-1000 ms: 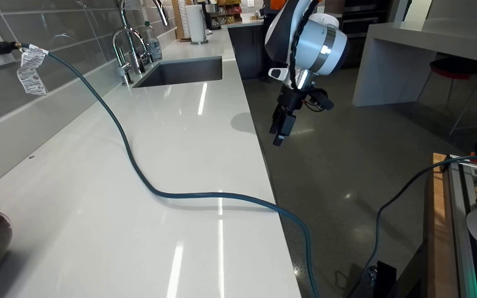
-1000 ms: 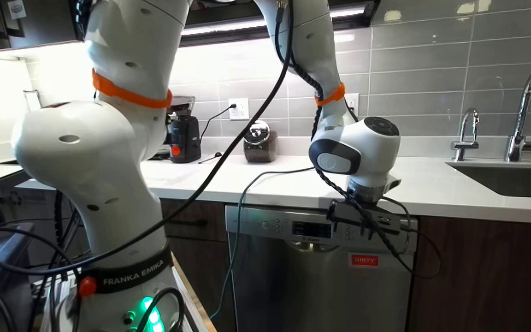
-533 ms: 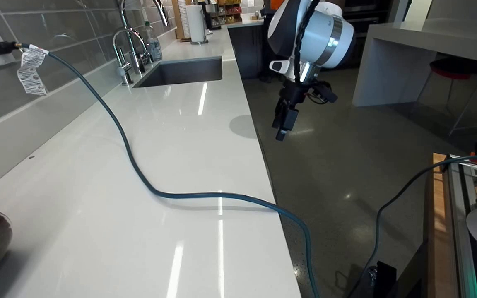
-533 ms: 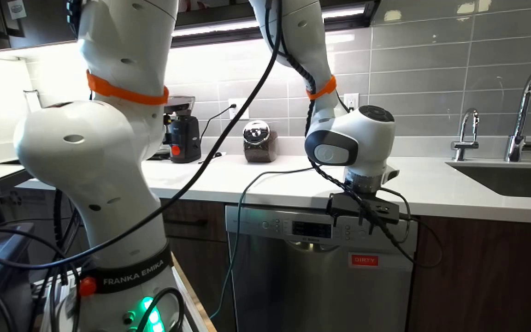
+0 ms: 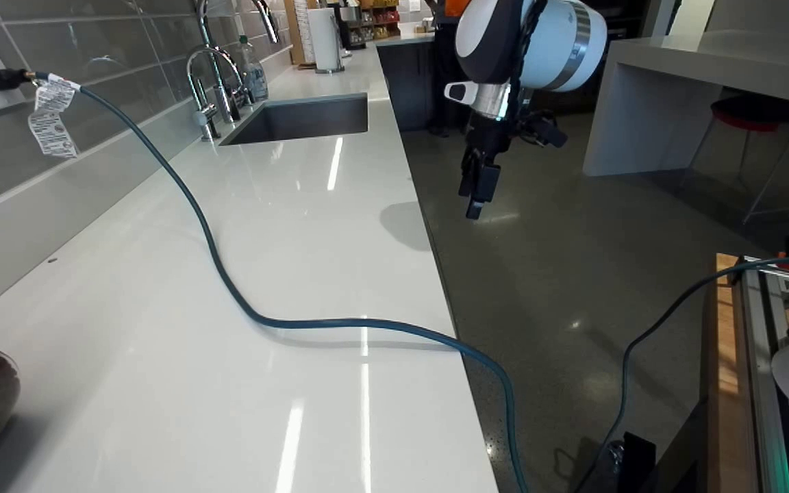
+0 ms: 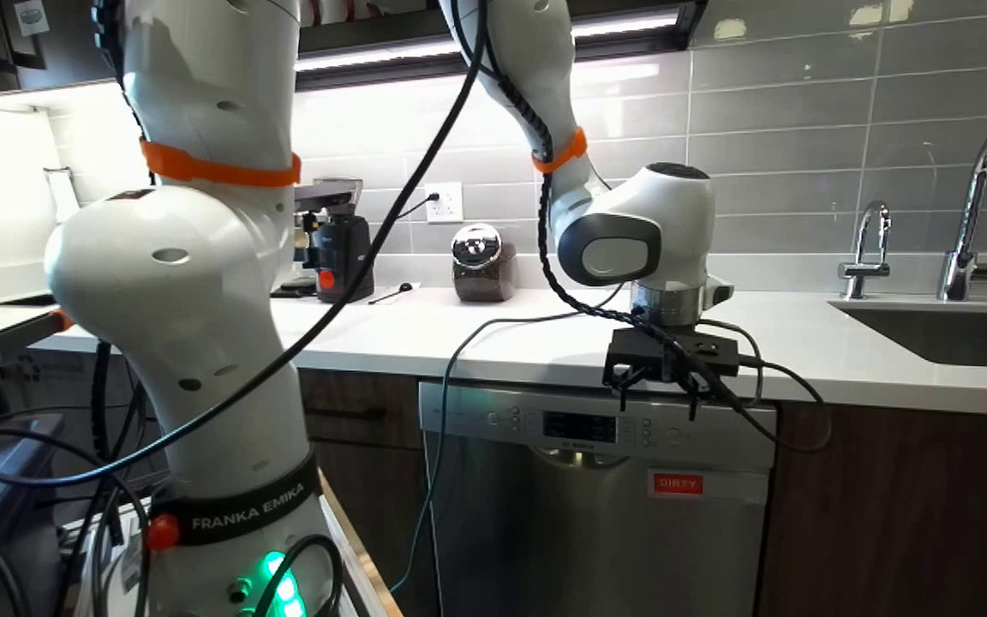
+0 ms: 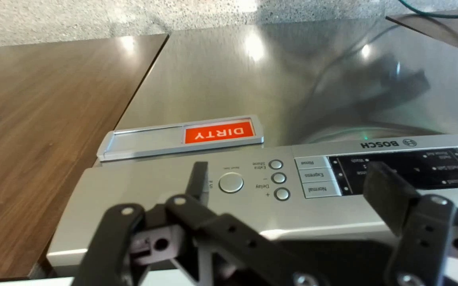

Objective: Press a button on the stove

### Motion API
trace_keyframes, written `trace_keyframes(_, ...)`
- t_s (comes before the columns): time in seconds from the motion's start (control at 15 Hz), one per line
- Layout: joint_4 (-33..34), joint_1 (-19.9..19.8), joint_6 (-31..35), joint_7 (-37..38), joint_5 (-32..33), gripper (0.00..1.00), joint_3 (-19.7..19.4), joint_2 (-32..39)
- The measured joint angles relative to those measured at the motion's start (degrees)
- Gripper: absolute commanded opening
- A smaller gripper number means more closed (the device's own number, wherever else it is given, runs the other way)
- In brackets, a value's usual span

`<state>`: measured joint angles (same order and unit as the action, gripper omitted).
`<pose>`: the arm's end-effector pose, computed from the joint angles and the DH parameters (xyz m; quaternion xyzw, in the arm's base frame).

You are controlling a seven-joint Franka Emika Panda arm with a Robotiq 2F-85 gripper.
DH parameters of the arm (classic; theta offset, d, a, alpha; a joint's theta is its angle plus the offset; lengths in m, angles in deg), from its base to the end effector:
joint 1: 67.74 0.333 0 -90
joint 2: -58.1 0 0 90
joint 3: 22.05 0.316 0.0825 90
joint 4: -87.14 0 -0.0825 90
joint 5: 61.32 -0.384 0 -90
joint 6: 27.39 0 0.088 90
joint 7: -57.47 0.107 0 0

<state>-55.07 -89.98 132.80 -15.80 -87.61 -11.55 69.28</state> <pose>0.4701 -0.1165 0.2235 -0.9416 -0.3144 -0.1134 0.0412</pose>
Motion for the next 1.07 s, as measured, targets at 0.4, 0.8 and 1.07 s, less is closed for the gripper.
trace_keyframes(0.4, -0.6, 7.9, -5.8, 11.2, 12.8, 1.0, -8.1, -5.5)
trace_keyframes(0.8, -0.3, 11.7, -12.4, 17.1, 20.4, 1.0, -11.0, -11.2)
trace_keyframes(1.07, -0.2, 13.6, -15.3, 19.7, 22.4, 1.0, -11.7, -14.6)
